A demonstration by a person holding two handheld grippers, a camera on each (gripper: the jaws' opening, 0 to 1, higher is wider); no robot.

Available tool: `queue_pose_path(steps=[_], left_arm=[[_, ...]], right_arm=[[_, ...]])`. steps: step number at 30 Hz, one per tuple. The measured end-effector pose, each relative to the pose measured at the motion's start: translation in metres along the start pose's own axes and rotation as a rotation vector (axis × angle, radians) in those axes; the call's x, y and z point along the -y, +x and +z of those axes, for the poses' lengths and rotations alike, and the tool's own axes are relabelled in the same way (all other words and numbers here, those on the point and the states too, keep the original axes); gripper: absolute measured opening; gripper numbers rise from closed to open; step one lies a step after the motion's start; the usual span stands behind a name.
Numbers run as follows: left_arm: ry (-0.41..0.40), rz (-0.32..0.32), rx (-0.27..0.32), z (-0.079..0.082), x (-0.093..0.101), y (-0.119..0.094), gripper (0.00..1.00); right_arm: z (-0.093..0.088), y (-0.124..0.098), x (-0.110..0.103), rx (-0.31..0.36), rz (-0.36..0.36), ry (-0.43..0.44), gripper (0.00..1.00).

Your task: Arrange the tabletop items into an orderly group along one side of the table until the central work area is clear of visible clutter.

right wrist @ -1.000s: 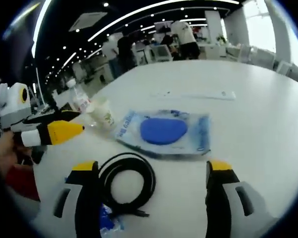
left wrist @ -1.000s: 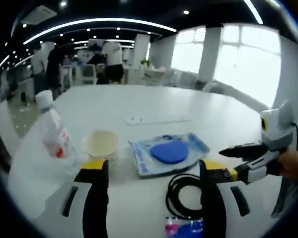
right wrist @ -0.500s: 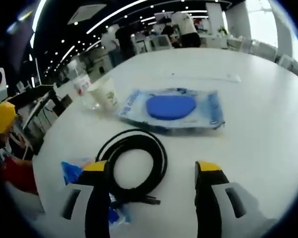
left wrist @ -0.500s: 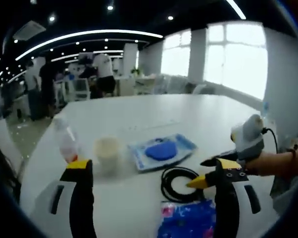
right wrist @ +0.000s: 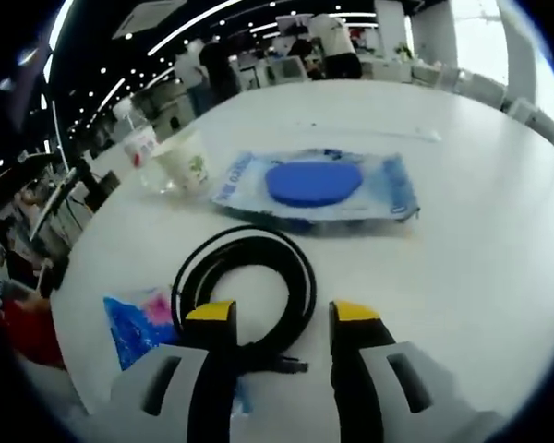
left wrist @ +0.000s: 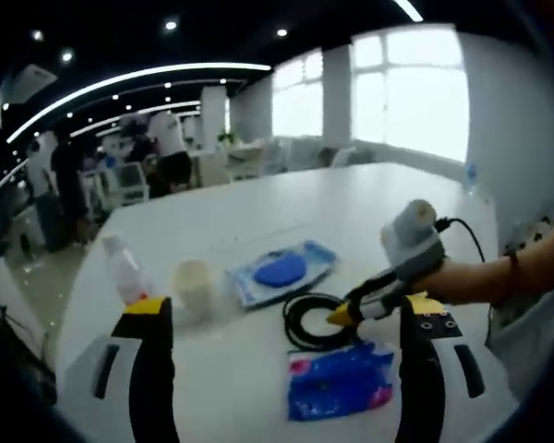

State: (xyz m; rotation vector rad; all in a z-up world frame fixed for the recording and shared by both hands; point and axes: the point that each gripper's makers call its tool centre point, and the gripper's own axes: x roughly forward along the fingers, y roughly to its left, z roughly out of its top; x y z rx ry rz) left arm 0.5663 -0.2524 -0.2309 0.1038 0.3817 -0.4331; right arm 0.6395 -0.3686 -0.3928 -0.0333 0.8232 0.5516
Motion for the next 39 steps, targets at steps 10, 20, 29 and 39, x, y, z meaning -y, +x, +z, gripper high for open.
queue_pose_path(steps=[10, 20, 29, 39], left_arm=[[0.009, -0.029, 0.051, -0.007, 0.004, -0.014, 0.99], [-0.049, -0.02, 0.027, -0.018, -0.008, -0.015, 0.98], [-0.003, 0.015, 0.014, -0.019, -0.011, -0.008, 0.95], [-0.023, -0.012, 0.017, -0.019, -0.008, -0.009, 0.98]], right_arm=[[-0.004, 0.001, 0.01, -0.029, -0.1, 0.051, 0.15], [-0.007, 0.0, 0.015, -0.05, -0.11, 0.193, 0.04], [-0.004, -0.008, 0.012, -0.056, -0.058, 0.318, 0.03], [0.019, -0.033, 0.029, 0.002, -0.057, 0.346, 0.03]])
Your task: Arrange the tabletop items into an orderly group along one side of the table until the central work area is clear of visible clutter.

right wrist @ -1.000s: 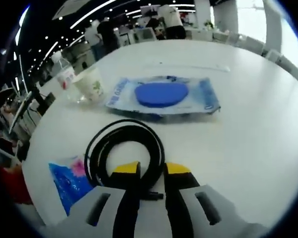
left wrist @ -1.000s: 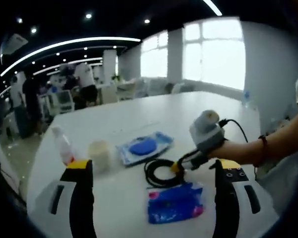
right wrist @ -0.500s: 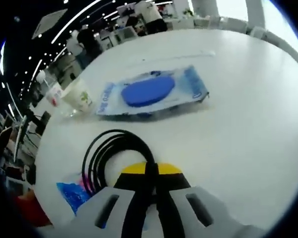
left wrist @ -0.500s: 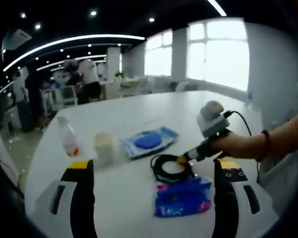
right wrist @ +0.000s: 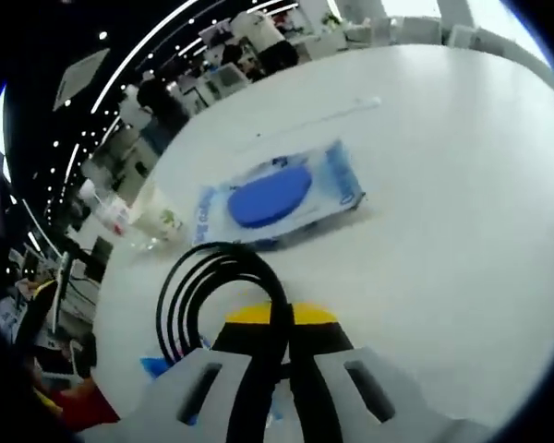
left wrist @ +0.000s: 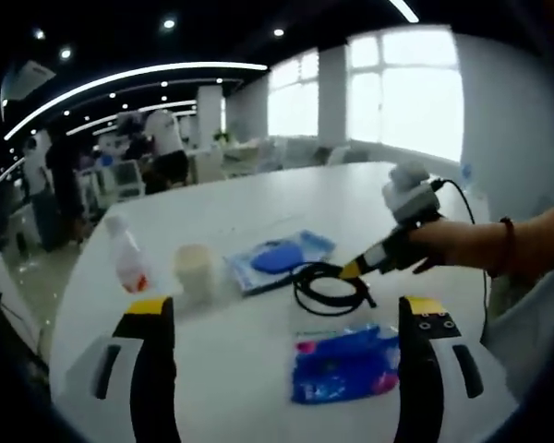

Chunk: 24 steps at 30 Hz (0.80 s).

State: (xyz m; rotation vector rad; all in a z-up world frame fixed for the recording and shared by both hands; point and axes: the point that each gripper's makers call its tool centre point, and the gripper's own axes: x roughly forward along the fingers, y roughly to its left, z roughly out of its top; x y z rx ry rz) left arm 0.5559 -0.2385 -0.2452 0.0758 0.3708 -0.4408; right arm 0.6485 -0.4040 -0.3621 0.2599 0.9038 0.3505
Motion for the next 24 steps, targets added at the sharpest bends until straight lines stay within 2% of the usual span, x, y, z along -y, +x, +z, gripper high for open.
queue_pose_path(steps=[5, 14, 19, 24], left_arm=[[0.004, -0.017, 0.006, 0.002, 0.005, -0.001, 0.99], [-0.017, -0.041, 0.007, 0.002, 0.009, -0.003, 0.99], [-0.028, -0.033, 0.008, 0.002, 0.006, -0.004, 0.99], [-0.025, -0.03, 0.007, 0.002, 0.005, -0.004, 0.99]], right_arm=[[0.013, -0.012, 0.023, 0.02, -0.052, -0.027, 0.03], [0.021, -0.02, 0.054, 0.018, -0.112, -0.031, 0.03], [0.022, -0.019, 0.071, 0.007, -0.148, -0.044, 0.03], [0.021, -0.015, 0.082, -0.01, -0.154, -0.042, 0.03]])
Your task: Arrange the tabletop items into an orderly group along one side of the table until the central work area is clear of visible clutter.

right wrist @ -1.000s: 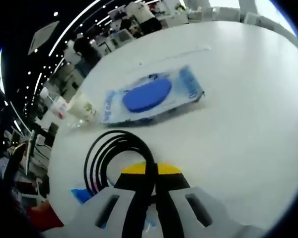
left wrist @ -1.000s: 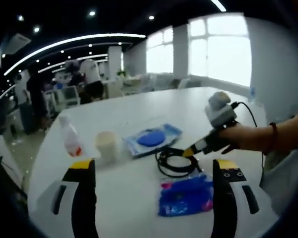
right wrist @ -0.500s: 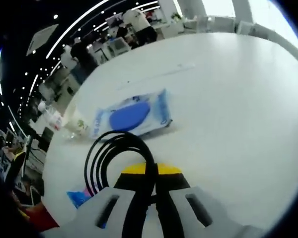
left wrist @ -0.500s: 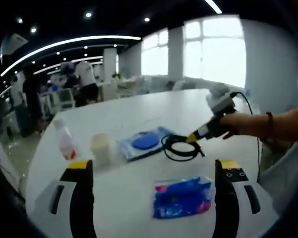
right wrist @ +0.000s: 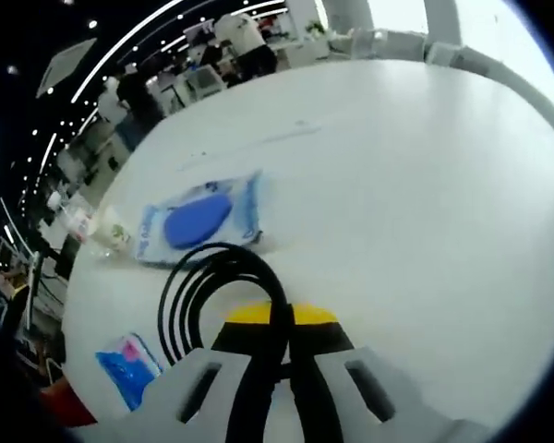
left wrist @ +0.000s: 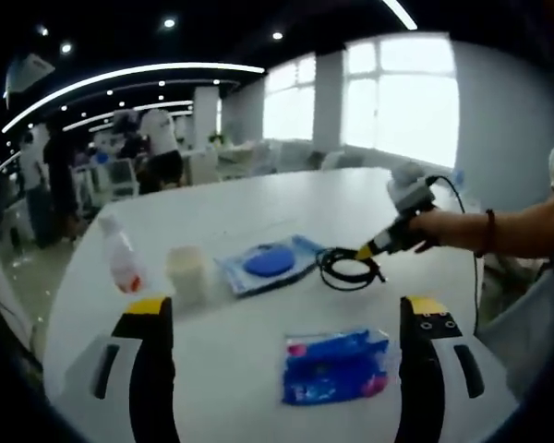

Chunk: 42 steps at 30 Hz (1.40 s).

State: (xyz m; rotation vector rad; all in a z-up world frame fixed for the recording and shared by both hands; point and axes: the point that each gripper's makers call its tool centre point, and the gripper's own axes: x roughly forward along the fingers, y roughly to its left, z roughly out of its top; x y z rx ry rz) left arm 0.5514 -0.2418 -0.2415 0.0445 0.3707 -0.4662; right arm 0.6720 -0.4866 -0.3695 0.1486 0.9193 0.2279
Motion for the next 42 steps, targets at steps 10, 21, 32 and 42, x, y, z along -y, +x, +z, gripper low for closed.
queue_pose_path(steps=[10, 21, 32, 42], left_arm=[[-0.011, 0.0, -0.01, -0.003, -0.001, 0.001, 0.99], [-0.008, -0.005, -0.032, -0.008, 0.0, 0.003, 0.99], [-0.008, -0.019, -0.046, -0.011, 0.004, 0.006, 0.99], [-0.021, -0.011, -0.033, -0.007, 0.005, 0.005, 0.99]], right_arm=[[-0.003, 0.008, 0.018, -0.014, -0.043, -0.062, 0.04], [-0.013, 0.018, 0.028, -0.039, -0.041, -0.07, 0.05], [0.012, 0.0, 0.019, 0.096, -0.018, -0.045, 0.44], [0.005, -0.04, -0.021, 0.167, 0.036, -0.047, 0.83]])
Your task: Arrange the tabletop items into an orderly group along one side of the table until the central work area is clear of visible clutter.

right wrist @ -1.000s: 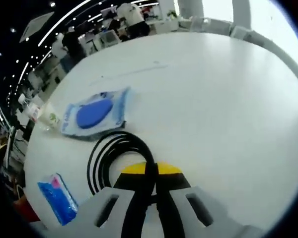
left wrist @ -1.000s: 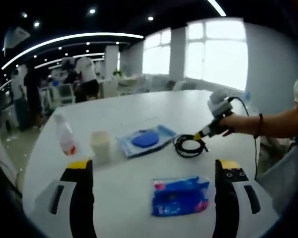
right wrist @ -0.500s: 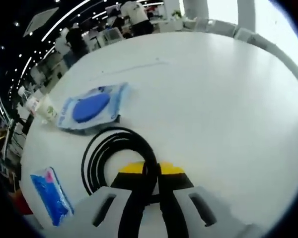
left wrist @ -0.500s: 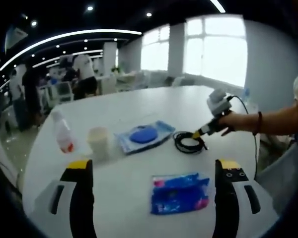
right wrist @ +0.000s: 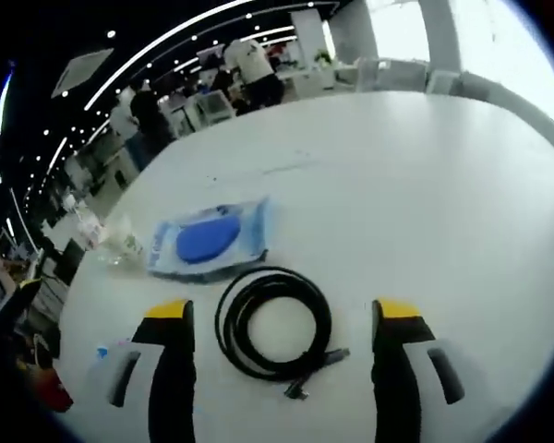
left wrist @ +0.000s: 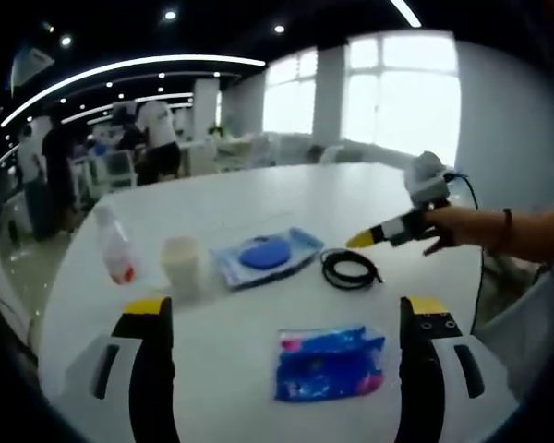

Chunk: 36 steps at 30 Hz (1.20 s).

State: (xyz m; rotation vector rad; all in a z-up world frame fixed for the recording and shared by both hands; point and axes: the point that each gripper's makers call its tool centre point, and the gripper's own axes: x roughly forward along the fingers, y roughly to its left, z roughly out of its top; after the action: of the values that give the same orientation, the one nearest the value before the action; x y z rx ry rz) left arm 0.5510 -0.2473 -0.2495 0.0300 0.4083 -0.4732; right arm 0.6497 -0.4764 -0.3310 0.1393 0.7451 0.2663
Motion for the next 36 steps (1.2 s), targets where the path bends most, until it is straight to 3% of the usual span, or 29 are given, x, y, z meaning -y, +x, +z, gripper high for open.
queue_pose_path(steps=[11, 22, 25, 28, 30, 32, 36], left_arm=[[0.014, 0.009, -0.005, -0.001, 0.002, 0.0, 0.99], [0.032, 0.029, -0.011, -0.002, 0.0, -0.004, 0.99], [0.034, 0.037, -0.008, 0.001, 0.0, -0.006, 0.99], [0.074, 0.071, 0.003, 0.006, -0.004, -0.008, 0.99], [0.072, 0.07, 0.007, 0.008, -0.004, -0.009, 0.99], [0.062, 0.071, 0.01, 0.008, -0.004, -0.01, 0.99], [0.08, 0.081, -0.025, 0.001, -0.007, -0.01, 0.99]], right_arm=[[-0.034, -0.036, -0.064, -0.026, 0.107, -0.018, 0.97], [-0.066, -0.048, -0.088, -0.08, 0.136, 0.015, 0.99], [-0.081, -0.049, -0.094, -0.105, 0.138, 0.012, 0.96], [-0.101, -0.05, -0.102, -0.153, 0.132, -0.006, 0.82], [-0.112, -0.049, -0.108, -0.172, 0.14, 0.012, 0.78], [-0.127, -0.048, -0.117, -0.234, 0.164, 0.013, 0.77], [-0.135, -0.043, -0.122, -0.237, 0.162, 0.013, 0.66]])
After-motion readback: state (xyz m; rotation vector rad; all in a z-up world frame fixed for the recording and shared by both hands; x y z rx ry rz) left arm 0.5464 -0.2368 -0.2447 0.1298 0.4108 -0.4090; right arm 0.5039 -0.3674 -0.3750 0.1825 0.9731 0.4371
